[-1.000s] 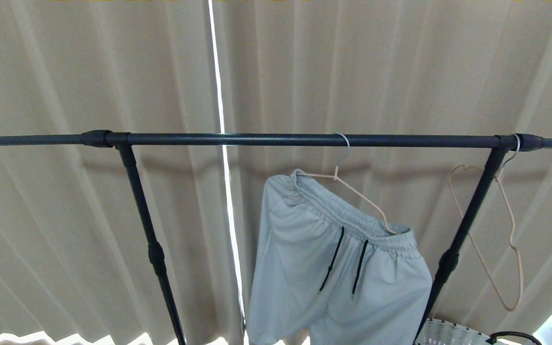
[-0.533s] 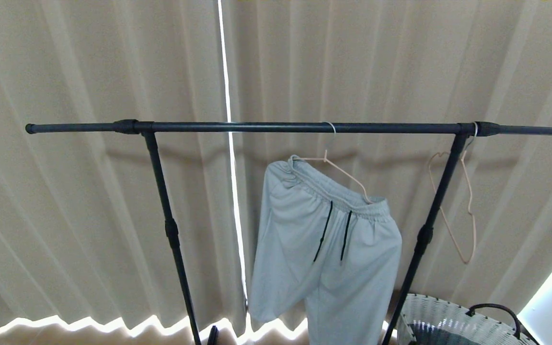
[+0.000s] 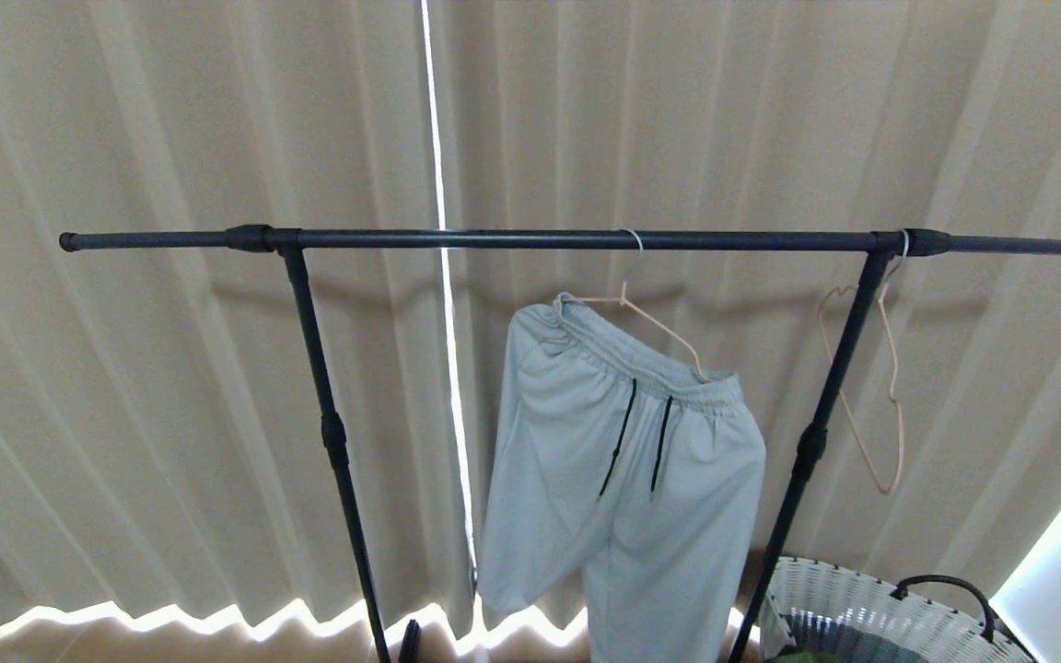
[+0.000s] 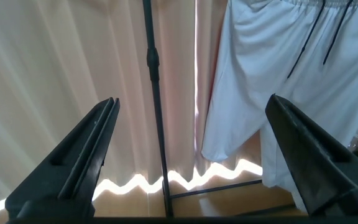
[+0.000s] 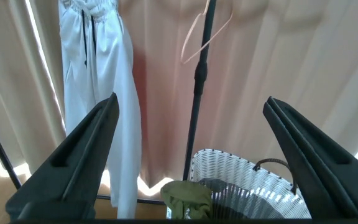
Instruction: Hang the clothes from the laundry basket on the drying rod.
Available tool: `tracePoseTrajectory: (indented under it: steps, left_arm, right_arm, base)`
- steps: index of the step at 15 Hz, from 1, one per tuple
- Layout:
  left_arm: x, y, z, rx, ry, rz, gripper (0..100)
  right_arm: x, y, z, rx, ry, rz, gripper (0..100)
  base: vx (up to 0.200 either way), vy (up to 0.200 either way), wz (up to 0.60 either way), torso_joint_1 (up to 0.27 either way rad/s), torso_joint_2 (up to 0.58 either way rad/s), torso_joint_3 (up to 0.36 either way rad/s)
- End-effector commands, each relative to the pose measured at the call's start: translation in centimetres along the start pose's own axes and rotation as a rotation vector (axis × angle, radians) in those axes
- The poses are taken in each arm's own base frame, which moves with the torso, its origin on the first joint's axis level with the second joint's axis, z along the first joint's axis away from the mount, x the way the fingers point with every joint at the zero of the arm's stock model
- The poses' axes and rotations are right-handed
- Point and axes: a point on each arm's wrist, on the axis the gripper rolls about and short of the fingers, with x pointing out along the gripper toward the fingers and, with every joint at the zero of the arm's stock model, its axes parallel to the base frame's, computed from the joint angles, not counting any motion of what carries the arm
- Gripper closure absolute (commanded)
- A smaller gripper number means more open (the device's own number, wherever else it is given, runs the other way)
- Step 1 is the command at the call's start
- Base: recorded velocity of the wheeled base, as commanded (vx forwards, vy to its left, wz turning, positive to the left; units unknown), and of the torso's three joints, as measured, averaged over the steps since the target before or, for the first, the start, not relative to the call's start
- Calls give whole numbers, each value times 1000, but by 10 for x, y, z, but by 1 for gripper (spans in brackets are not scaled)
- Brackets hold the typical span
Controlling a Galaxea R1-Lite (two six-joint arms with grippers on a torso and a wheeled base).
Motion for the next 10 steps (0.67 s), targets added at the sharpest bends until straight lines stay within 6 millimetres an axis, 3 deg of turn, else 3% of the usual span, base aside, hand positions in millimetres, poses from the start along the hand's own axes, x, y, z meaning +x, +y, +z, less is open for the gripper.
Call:
tracePoseTrajectory:
  steps: [1,10]
  left_arm:
    - [0,0,0,0,-1,1,0]
    - [0,0,0,-10,-1,2,0]
  right_arm:
    - [0,0,0,0,-1,0,0]
    - [0,0,0,0,-1,0,0]
  base:
    - [0,0,0,-139,305,163]
    - [0,0,0,-206,483,270]
